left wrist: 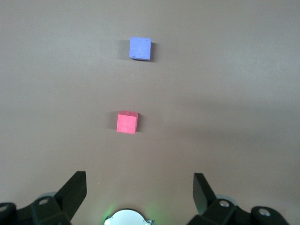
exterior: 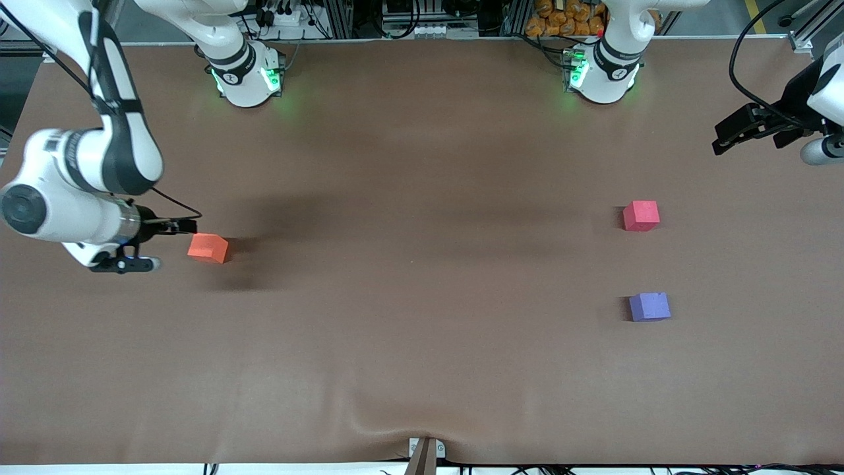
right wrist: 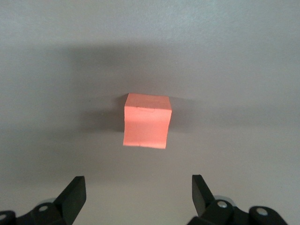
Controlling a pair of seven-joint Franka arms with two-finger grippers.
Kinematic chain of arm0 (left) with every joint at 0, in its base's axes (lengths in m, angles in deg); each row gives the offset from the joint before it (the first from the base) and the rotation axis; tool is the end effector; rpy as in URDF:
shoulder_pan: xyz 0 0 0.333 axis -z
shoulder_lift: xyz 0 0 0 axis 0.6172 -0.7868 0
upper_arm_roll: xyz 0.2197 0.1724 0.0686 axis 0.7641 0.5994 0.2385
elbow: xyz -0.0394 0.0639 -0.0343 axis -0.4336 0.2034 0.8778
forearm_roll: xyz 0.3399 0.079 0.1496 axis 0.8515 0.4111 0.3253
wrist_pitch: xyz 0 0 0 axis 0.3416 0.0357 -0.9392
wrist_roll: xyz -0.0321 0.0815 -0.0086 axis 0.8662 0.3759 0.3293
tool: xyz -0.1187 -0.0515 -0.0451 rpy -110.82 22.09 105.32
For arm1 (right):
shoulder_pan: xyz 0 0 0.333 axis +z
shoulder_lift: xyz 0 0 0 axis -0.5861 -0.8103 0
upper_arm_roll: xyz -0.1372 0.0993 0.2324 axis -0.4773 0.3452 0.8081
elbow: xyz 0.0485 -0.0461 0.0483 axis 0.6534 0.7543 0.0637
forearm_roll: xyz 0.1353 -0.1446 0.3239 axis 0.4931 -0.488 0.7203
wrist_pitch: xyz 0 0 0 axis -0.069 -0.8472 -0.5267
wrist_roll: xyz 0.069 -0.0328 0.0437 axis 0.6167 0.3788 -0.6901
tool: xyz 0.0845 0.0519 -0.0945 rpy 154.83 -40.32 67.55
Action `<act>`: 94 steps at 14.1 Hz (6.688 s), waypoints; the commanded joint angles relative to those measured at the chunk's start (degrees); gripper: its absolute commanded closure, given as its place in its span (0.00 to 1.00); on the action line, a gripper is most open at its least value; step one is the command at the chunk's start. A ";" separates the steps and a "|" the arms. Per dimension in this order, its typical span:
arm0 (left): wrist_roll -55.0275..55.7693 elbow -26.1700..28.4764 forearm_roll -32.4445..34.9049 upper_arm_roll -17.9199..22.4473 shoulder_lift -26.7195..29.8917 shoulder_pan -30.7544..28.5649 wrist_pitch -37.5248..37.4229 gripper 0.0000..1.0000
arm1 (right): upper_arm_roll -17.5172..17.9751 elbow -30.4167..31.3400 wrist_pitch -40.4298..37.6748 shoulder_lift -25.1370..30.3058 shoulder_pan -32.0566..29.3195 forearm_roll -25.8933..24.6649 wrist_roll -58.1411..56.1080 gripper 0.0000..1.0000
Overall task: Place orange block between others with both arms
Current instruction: 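Reach the right gripper down to the orange cube and grasp it, then carry the orange cube with the right gripper toward the table middle, then lower the orange cube and open the right gripper to release it, then withdraw the right gripper while the left gripper reaches the orange cube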
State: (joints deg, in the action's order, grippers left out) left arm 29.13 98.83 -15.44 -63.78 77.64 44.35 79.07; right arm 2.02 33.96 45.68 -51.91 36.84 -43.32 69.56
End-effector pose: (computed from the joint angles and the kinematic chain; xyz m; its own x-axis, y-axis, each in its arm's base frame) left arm 0.5141 -0.0487 0.5987 0.9926 0.1081 -0.0559 0.1080 -0.9941 -0.0057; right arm 0.5423 -0.0292 0.2595 0.9614 0.0030 -0.2753 0.0005 -1.0000 -0.0091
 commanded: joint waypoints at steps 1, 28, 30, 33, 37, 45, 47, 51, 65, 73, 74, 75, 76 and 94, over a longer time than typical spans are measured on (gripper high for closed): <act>-1.04 -0.21 -0.93 0.07 0.32 0.09 0.47 0.00 | 0.32 0.30 3.67 -4.29 -0.25 1.55 0.06 0.00; -1.04 -0.04 -1.02 -0.72 -0.29 0.00 2.31 0.00 | 4.54 -25.95 -5.72 -15.55 9.22 7.01 0.59 1.00; -1.04 -0.04 -0.93 -0.63 -0.38 0.00 2.58 0.00 | 4.54 -32.89 -10.79 -19.66 11.51 6.75 0.85 1.00; -1.04 -0.13 -0.93 -0.72 -0.56 -0.26 2.93 0.00 | 4.63 -37.67 -12.58 -21.97 14.41 8.67 5.06 1.00; -1.04 -0.13 -0.85 -0.63 -0.38 -0.09 2.93 0.00 | 4.63 -39.42 -10.92 -23.11 21.35 10.44 16.56 1.00; -1.04 -0.13 -0.85 -0.63 0.32 -0.44 2.67 0.00 | 4.71 -40.91 3.15 -30.23 31.65 15.27 32.06 0.96; -1.04 -0.13 -0.85 -0.63 0.32 -0.44 2.67 0.00 | 4.71 -42.67 3.33 -32.60 33.14 15.27 32.58 0.95; -1.04 -0.13 -0.85 -0.63 0.32 -0.44 2.67 0.00 | 4.54 -43.03 4.82 -34.98 36.30 14.74 32.41 0.82; -1.04 0.05 -0.93 -0.63 0.32 -0.44 2.58 0.00 | 4.36 -42.33 9.57 -36.83 38.59 8.50 34.08 0.00; -1.04 0.05 -1.02 -0.72 -0.20 0.09 2.75 0.00 | 1.91 -42.86 -1.31 -30.42 36.66 8.50 33.47 0.00; -1.04 0.14 -1.02 -0.72 -0.20 0.09 2.76 0.00 | 1.90 -42.86 -1.94 -28.93 35.01 9.03 33.38 0.00; -0.96 0.14 -1.02 -0.72 -0.38 0.17 2.76 0.00 | 2.42 -42.68 -2.12 -27.35 32.73 9.20 33.03 0.00; -0.96 0.14 -1.02 -0.72 -0.55 0.26 2.84 0.00 | 2.43 -42.33 -3.34 -26.12 31.40 9.21 30.85 0.00; 28.91 -10.39 -0.41 -12.24 -34.10 21.69 26.11 0.00 | 1.81 -7.62 -6.16 2.18 10.74 0.15 13.35 0.00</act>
State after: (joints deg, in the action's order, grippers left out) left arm 54.80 95.74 -15.79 -77.08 51.34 62.29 103.53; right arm 2.73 20.02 38.34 -56.13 49.91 -41.47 84.96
